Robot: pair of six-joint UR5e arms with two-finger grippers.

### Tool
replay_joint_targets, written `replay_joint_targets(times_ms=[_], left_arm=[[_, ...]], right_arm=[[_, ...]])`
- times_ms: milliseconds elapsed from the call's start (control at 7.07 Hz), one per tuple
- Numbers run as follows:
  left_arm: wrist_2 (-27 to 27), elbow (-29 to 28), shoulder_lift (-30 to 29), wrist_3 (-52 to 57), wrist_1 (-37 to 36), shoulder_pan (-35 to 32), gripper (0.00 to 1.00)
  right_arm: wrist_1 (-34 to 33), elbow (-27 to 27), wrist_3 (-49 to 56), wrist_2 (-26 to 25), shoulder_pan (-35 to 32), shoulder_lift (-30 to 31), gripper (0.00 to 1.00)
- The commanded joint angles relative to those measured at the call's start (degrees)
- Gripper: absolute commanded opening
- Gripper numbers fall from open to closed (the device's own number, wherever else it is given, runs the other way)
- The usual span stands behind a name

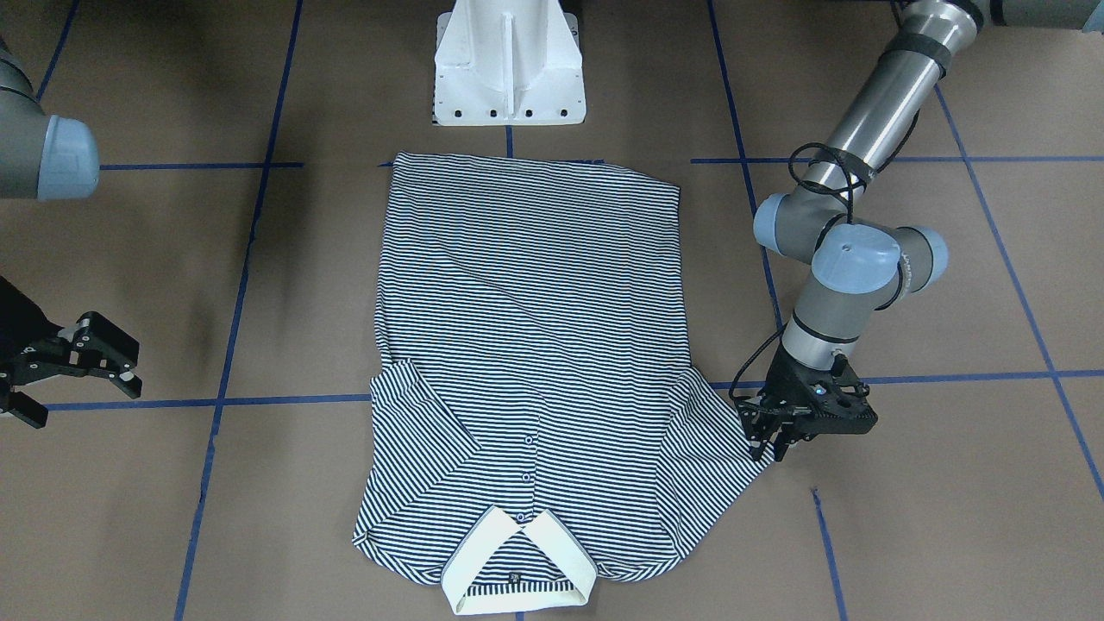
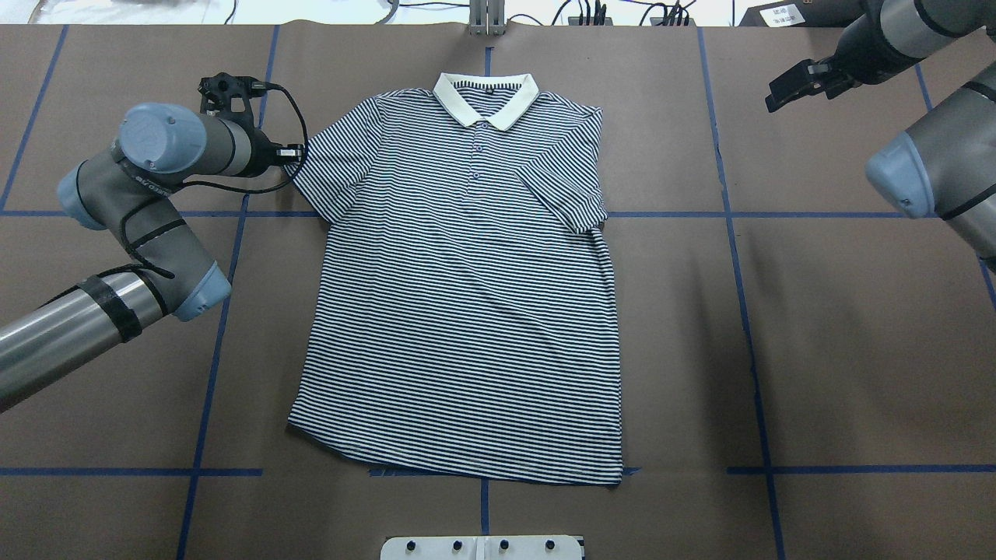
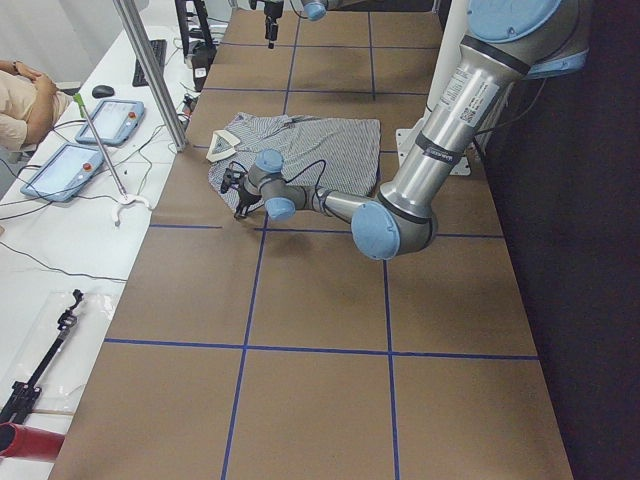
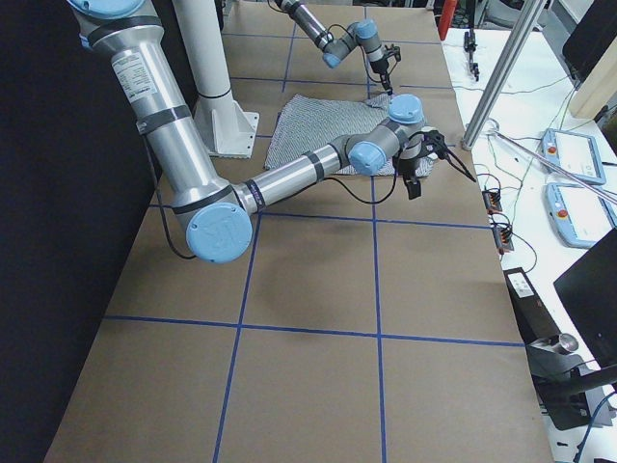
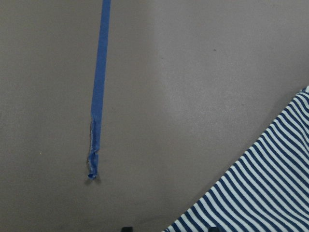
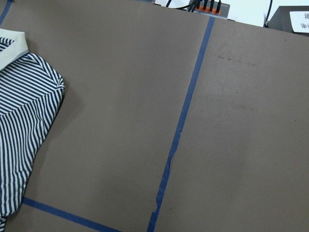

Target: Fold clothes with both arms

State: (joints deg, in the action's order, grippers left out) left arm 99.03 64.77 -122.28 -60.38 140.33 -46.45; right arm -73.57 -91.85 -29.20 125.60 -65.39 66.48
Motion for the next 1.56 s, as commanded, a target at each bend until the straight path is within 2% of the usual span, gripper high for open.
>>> replay_joint_targets(times_ms=[0,566,849,991,1132,1415], left_arm=[[0.2,3.67,-0.24,-0.17,-2.07,0.14,0.0],[0.03,4.14,-13.12,-8.84,-19.96,1.97,0.0],[-1.72,0.9,-17.8,-14.75,-22.03,5.13,0.0],[-1.91,0.97,-17.91,-14.33,-21.77,5.41,0.68],[-1.91,1.23,-17.47,-10.76,-21.07,5.84,1.0],[-1.21,5.42,-16.51,-7.15,-21.33,5.94,1.0]], right_arm=[[0.01,0.0,-0.07,0.0,0.0,0.05,1.0],[0.01,0.0,-0.07,0.0,0.0,0.05,1.0],[0.01,0.0,-0.07,-0.09,0.0,0.05,1.0],[0.01,-0.09,-0.16,0.0,0.0,0.05,1.0],[0.01,-0.17,-0.16,0.0,0.0,-0.03,1.0],[0.01,-1.05,-2.86,-0.09,0.87,-0.12,1.0]])
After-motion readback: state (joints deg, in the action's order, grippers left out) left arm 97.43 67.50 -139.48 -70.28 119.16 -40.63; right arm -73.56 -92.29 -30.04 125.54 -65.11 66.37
